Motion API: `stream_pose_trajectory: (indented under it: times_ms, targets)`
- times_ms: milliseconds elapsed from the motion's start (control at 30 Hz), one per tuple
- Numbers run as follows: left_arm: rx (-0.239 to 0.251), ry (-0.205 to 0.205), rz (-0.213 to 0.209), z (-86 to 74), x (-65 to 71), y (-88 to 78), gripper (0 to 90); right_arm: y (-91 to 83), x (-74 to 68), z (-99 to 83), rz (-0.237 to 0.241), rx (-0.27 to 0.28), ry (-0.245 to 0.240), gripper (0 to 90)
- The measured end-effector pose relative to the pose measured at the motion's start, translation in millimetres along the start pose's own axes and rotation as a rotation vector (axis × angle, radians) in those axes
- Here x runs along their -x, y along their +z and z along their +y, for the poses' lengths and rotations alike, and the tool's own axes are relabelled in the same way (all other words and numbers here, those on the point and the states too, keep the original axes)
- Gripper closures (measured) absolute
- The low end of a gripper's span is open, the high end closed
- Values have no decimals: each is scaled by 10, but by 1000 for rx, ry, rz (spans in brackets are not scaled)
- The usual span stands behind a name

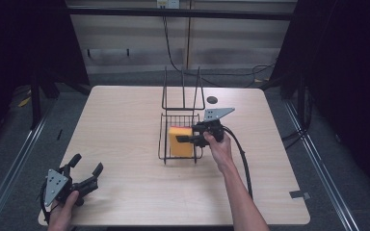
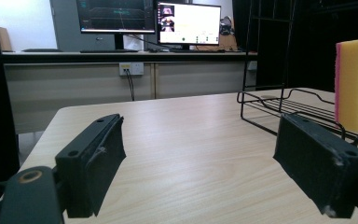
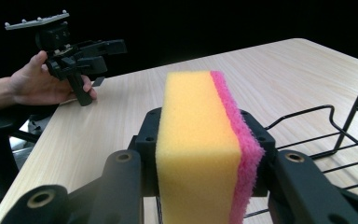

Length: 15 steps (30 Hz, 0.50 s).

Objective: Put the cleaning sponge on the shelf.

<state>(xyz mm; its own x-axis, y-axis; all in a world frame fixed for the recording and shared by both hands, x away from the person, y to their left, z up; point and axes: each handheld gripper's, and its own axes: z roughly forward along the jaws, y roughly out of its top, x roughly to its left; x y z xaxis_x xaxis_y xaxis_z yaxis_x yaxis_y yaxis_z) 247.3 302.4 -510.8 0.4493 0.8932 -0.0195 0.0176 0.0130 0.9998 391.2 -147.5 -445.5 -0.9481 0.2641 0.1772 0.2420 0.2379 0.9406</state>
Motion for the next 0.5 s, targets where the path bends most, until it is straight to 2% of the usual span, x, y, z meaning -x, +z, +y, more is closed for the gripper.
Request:
stream_pose_trajectory:
  times_ms: [133, 500]
  targets:
    - [-2, 4, -1, 0, -2, -2, 156, 19, -18, 0, 8, -10, -4, 591]
    - [2, -2, 0, 0, 1, 1, 156, 12, 4, -1, -15, -32, -1, 592]
